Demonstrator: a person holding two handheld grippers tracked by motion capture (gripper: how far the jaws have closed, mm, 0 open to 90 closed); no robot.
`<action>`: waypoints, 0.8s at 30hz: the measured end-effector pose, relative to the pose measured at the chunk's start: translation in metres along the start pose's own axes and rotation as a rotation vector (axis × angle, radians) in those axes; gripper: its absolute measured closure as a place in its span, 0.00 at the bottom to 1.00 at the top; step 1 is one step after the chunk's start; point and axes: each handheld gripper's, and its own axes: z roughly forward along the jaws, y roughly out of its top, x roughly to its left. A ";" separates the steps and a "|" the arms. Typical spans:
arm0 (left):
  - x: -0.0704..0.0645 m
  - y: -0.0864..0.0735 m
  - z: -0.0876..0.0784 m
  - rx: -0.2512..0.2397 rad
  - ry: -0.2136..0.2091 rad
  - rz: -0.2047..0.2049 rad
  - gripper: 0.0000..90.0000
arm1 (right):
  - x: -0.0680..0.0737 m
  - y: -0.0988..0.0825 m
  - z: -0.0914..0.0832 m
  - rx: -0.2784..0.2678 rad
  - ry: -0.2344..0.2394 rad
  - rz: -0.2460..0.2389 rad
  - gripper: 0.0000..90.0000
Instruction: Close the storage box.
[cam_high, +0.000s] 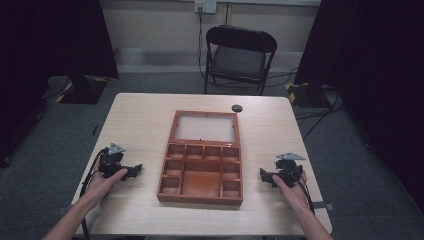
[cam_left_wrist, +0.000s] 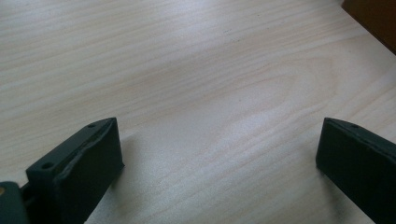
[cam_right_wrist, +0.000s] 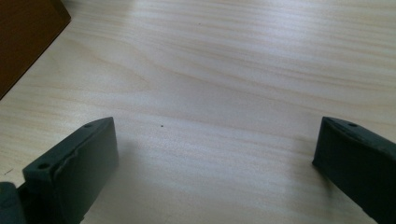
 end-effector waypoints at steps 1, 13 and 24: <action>0.000 0.000 0.000 0.001 -0.001 0.001 0.00 | 0.001 0.000 0.000 0.000 -0.006 0.005 0.00; -0.002 0.003 -0.007 0.017 -0.025 -0.002 0.17 | 0.001 0.003 -0.005 0.010 0.008 -0.009 0.21; -0.010 0.018 -0.017 -0.028 -0.095 -0.050 0.18 | 0.000 0.021 -0.024 -0.078 0.073 0.060 0.17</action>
